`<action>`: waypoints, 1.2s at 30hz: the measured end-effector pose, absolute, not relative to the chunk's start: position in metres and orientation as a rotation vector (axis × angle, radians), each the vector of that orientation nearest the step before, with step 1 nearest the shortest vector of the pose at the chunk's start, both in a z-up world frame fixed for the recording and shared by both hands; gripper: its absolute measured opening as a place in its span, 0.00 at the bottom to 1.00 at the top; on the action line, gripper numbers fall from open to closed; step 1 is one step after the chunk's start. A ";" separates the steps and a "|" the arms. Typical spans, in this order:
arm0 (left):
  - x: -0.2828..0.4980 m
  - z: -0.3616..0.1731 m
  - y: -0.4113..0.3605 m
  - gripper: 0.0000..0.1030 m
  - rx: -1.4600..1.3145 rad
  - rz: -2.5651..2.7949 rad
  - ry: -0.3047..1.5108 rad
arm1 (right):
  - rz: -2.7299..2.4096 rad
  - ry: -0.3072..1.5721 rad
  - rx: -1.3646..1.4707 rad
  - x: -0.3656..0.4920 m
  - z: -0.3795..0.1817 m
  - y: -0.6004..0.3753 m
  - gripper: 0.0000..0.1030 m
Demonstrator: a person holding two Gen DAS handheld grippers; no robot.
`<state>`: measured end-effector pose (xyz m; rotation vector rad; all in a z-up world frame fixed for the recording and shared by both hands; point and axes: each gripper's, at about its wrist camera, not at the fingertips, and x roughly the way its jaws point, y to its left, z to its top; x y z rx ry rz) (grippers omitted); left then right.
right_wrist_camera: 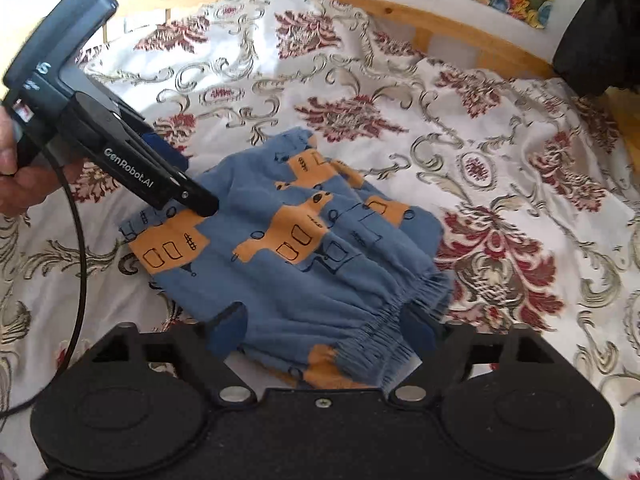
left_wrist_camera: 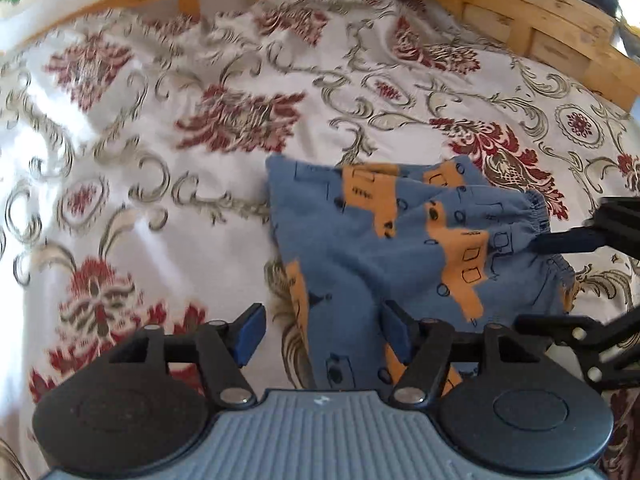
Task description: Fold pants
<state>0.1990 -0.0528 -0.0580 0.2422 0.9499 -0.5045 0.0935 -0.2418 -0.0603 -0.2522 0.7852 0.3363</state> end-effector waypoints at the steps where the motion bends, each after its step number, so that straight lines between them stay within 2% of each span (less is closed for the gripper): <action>1: 0.199 -0.057 -0.051 0.73 0.231 -0.486 0.962 | 0.328 0.781 -0.254 0.091 -0.057 -0.243 0.84; 8: 0.185 -0.046 -0.039 0.84 0.256 -0.386 0.980 | 0.270 0.764 -0.099 0.077 -0.039 -0.268 0.99; 11: 0.176 -0.041 -0.034 0.88 0.305 -0.315 0.976 | 0.250 0.781 -0.050 0.075 -0.038 -0.277 0.99; 16: 0.169 -0.037 -0.014 0.89 0.309 -0.194 1.014 | 0.239 0.802 0.005 0.075 -0.037 -0.284 0.99; 22: 0.165 -0.035 0.003 0.98 0.333 -0.040 1.038 | 0.224 0.909 0.009 0.073 -0.044 -0.286 0.99; 27: 0.163 -0.034 0.011 0.99 0.427 0.057 1.017 | 0.257 0.942 0.091 0.080 -0.042 -0.299 0.99; 36: 0.181 -0.021 0.016 1.00 0.227 -0.144 1.020 | 0.439 0.924 0.240 0.129 -0.047 -0.342 0.99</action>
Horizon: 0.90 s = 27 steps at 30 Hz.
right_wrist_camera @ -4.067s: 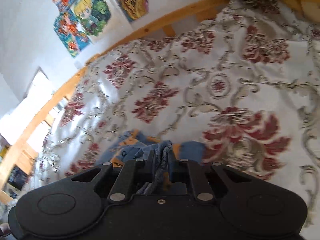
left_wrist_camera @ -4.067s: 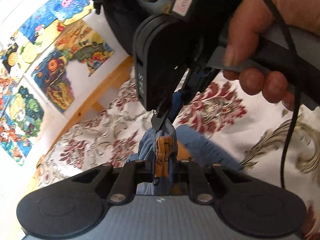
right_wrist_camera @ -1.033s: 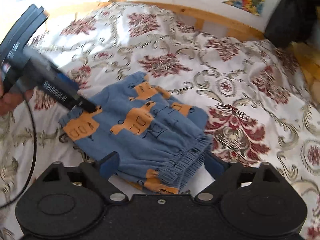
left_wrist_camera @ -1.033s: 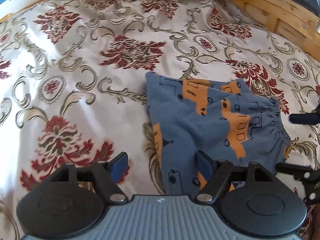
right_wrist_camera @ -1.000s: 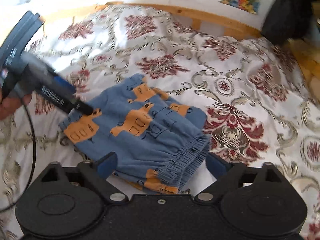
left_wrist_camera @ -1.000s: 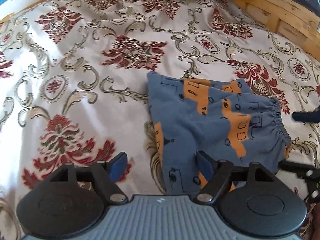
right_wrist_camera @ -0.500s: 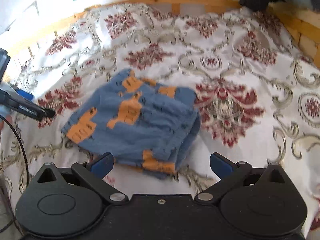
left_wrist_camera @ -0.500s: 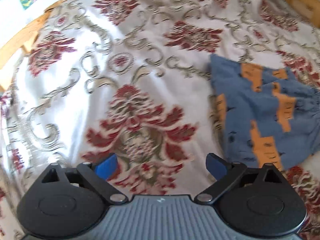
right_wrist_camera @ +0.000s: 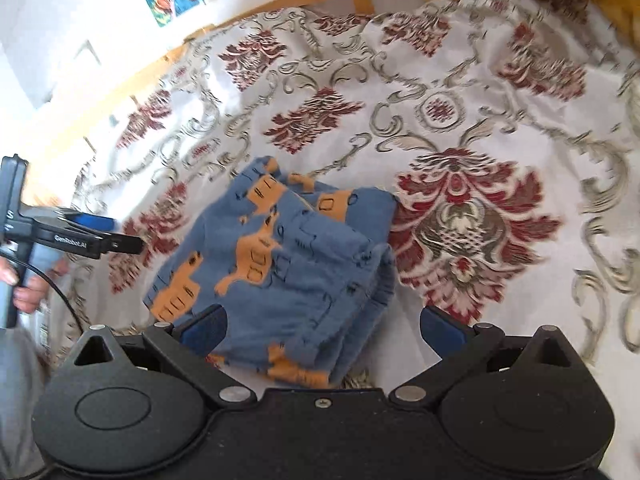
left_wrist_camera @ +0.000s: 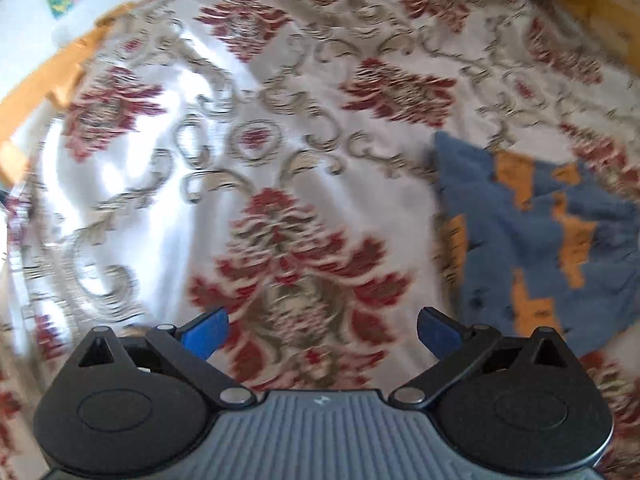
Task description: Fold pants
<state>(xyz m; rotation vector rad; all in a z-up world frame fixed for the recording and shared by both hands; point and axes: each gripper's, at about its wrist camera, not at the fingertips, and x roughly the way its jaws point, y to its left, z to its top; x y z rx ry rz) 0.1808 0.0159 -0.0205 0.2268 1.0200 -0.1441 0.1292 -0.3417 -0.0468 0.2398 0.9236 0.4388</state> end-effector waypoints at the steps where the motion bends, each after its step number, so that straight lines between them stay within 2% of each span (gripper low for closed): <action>1: 0.185 -0.021 0.016 1.00 0.199 -0.177 1.023 | 0.455 0.929 0.255 0.135 -0.050 -0.344 0.99; 9: 0.196 -0.031 -0.008 1.00 0.140 -0.502 0.913 | 0.554 0.944 0.315 0.166 -0.075 -0.354 0.99; 18: 0.212 -0.067 -0.027 0.99 0.053 -0.708 1.018 | 0.630 0.934 0.451 0.182 -0.092 -0.358 0.99; 22: 0.217 -0.076 -0.022 0.83 0.041 -0.684 1.039 | 0.664 0.936 0.509 0.181 -0.096 -0.358 0.99; 27: 0.222 -0.075 -0.014 0.73 -0.019 -0.700 1.069 | 0.687 0.950 0.558 0.179 -0.100 -0.364 0.99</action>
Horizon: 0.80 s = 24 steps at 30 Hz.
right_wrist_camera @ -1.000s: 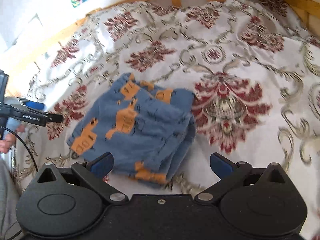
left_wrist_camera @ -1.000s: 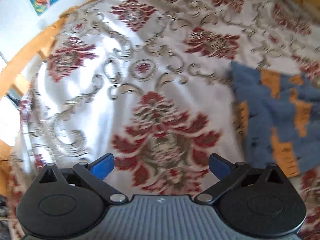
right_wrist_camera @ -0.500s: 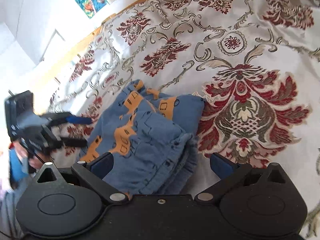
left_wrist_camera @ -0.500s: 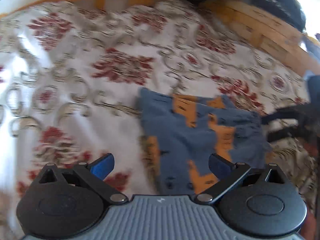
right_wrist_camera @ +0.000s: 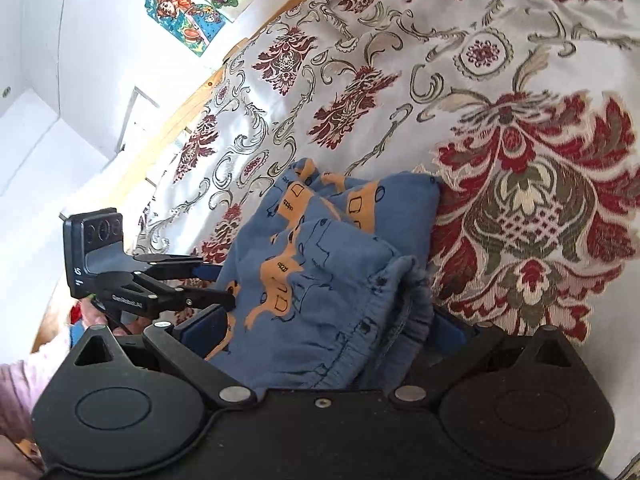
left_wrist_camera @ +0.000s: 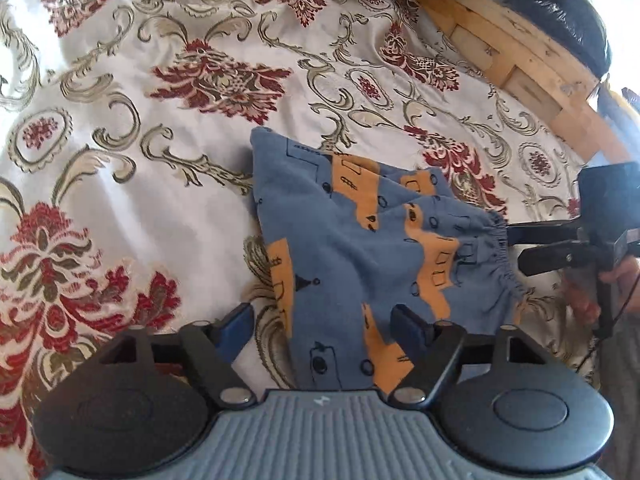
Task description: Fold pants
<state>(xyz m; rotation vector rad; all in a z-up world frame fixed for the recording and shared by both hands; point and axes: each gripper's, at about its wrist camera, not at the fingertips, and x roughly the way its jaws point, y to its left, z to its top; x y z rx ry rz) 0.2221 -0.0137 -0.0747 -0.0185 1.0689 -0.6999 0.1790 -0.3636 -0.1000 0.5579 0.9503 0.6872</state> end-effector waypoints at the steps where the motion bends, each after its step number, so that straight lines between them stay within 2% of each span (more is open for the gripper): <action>1: 0.222 -0.074 -0.012 0.71 -0.019 -0.705 1.073 | 0.686 0.951 0.561 0.179 -0.100 -0.364 0.99; 5: 0.223 -0.076 -0.011 0.65 -0.002 -0.699 1.085 | 0.681 0.952 0.527 0.176 -0.098 -0.361 0.96; 8: 0.224 -0.076 -0.010 0.63 -0.017 -0.691 1.095 | 0.657 0.954 0.524 0.175 -0.097 -0.361 0.87; 11: 0.224 -0.076 -0.009 0.61 -0.012 -0.684 1.096 | 0.623 0.960 0.539 0.174 -0.099 -0.366 0.71; 13: 0.223 -0.076 -0.009 0.61 -0.008 -0.681 1.094 | 0.603 0.965 0.516 0.174 -0.099 -0.366 0.50; 15: 0.223 -0.076 -0.010 0.60 -0.007 -0.679 1.094 | 0.587 0.969 0.501 0.174 -0.101 -0.366 0.43; 19: 0.223 -0.075 -0.010 0.56 -0.015 -0.679 1.093 | 0.581 0.961 0.505 0.172 -0.101 -0.365 0.35; 24: 0.221 -0.074 -0.012 0.44 -0.014 -0.691 1.090 | 0.550 0.937 0.468 0.169 -0.096 -0.358 0.26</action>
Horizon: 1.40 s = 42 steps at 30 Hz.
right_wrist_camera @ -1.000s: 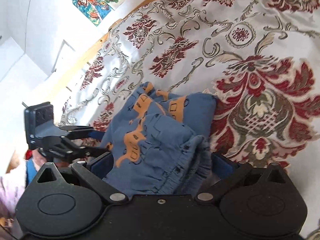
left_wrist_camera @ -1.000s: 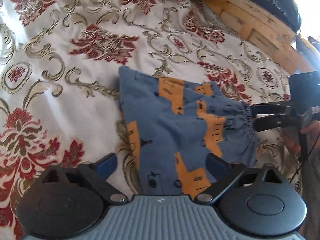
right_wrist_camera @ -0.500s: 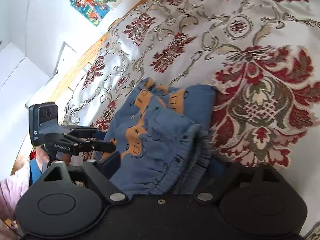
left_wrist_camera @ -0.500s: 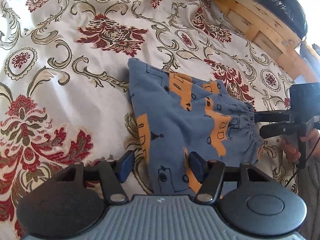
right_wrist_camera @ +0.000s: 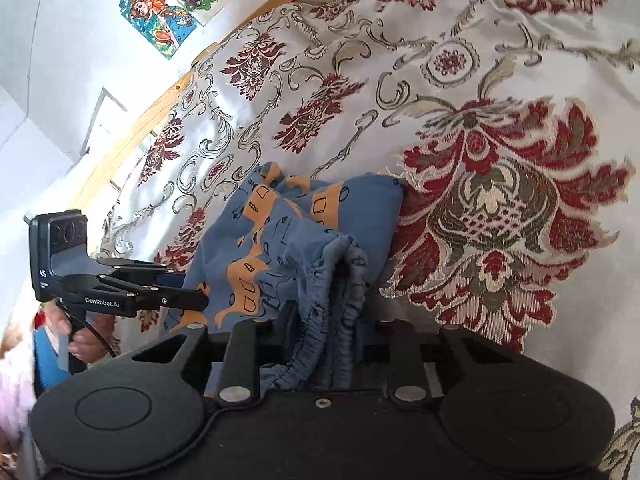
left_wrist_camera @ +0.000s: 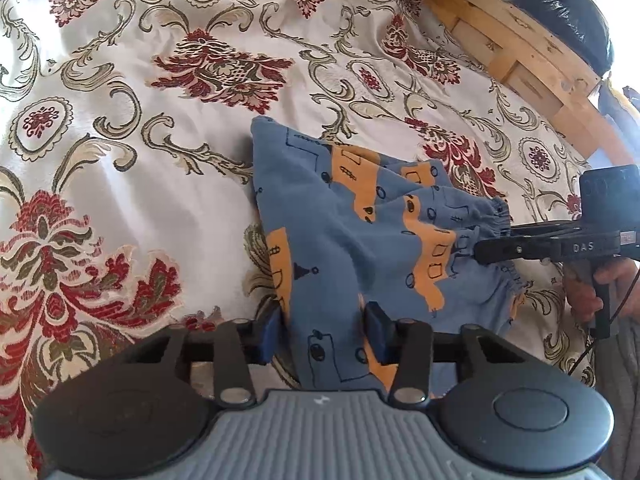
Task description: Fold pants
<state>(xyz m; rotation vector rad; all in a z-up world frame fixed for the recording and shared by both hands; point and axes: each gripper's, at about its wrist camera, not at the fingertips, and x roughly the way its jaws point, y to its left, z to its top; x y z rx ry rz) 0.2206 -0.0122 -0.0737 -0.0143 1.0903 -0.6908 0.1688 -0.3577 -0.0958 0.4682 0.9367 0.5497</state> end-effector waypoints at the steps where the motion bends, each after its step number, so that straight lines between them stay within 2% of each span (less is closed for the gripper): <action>1: 0.220 -0.073 -0.013 0.43 -0.009 -0.688 1.087 | 0.545 0.929 0.443 0.168 -0.094 -0.355 0.25; 4: 0.221 -0.075 -0.013 0.40 -0.026 -0.673 1.095 | 0.521 0.907 0.388 0.164 -0.089 -0.346 0.22; 8: 0.217 -0.069 -0.012 0.26 -0.047 -0.651 1.064 | 0.483 0.838 0.264 0.155 -0.074 -0.330 0.19; 13: 0.201 -0.050 -0.025 0.21 0.033 -0.613 0.980 | 0.455 0.732 0.149 0.145 -0.055 -0.315 0.18; 21: 0.199 -0.019 -0.034 0.21 0.072 -0.562 0.852 | 0.451 0.618 0.076 0.175 -0.025 -0.310 0.18; 29: 0.260 -0.005 -0.020 0.21 -0.028 -0.489 0.803 | 0.464 0.674 0.073 0.268 -0.021 -0.299 0.18; 35: 0.307 -0.038 0.001 0.21 -0.186 -0.469 0.880 | 0.453 0.829 0.064 0.305 -0.060 -0.290 0.18; 39: 0.316 -0.073 0.008 0.21 -0.205 -0.455 0.958 | 0.449 0.841 0.083 0.305 -0.073 -0.291 0.18; 42: 0.316 -0.078 0.009 0.21 -0.199 -0.467 0.952 | 0.450 0.840 0.104 0.305 -0.076 -0.293 0.18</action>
